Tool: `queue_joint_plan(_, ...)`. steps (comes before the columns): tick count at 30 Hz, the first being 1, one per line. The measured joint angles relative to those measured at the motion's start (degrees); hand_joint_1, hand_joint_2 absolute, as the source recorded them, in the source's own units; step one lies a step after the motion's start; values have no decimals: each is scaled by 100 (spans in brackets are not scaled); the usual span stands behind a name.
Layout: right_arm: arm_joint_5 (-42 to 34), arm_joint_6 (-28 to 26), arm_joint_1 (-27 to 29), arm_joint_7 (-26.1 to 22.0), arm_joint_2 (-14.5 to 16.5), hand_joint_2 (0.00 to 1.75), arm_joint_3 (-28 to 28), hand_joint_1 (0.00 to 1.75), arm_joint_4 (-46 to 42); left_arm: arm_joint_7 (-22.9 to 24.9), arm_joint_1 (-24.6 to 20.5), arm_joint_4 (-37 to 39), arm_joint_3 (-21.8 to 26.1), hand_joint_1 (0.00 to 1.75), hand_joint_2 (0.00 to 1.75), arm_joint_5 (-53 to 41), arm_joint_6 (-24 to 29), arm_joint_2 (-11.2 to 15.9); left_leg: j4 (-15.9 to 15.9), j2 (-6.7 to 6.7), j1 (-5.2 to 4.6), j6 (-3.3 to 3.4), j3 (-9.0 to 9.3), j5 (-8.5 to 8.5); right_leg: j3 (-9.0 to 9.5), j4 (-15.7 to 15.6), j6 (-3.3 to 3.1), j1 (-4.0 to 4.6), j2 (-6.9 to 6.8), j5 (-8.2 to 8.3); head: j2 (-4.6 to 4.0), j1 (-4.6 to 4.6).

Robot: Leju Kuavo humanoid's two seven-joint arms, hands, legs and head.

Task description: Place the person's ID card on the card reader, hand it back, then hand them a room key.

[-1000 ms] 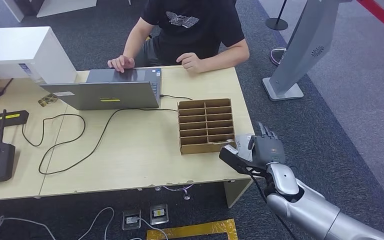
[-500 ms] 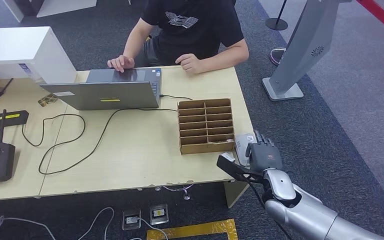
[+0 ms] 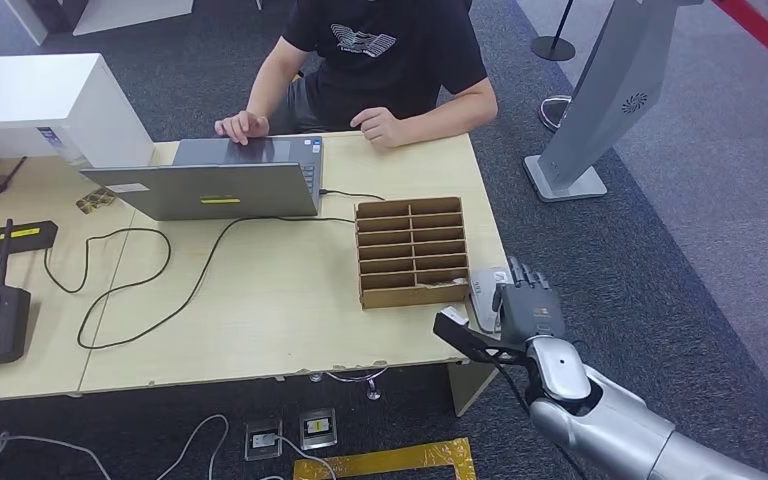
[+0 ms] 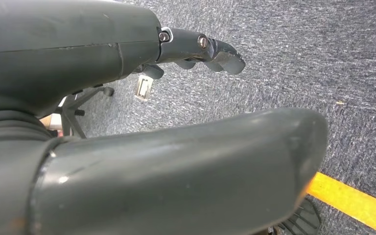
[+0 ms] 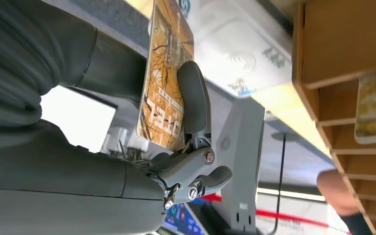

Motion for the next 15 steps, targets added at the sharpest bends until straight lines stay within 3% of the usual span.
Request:
queue_joint_plan(8, 1024, 445, -184, 0, -217, 175, -653, 175, -938, 111, -1, -2, -131, 0, 0, -133, -27, 3, 1, 0, 0, 0, 0, 0, -1, 0, 0, 0, 1, 0, 0, 1)
queue_joint_plan(15, 1233, 975, -502, 0, -390, 175, -1036, 175, -1825, 220, -2, -1, -240, 0, 0, -194, -86, 4, 1, 1, 0, 0, 0, 0, 0, 0, 0, 0, 2, 1, 0, 0)
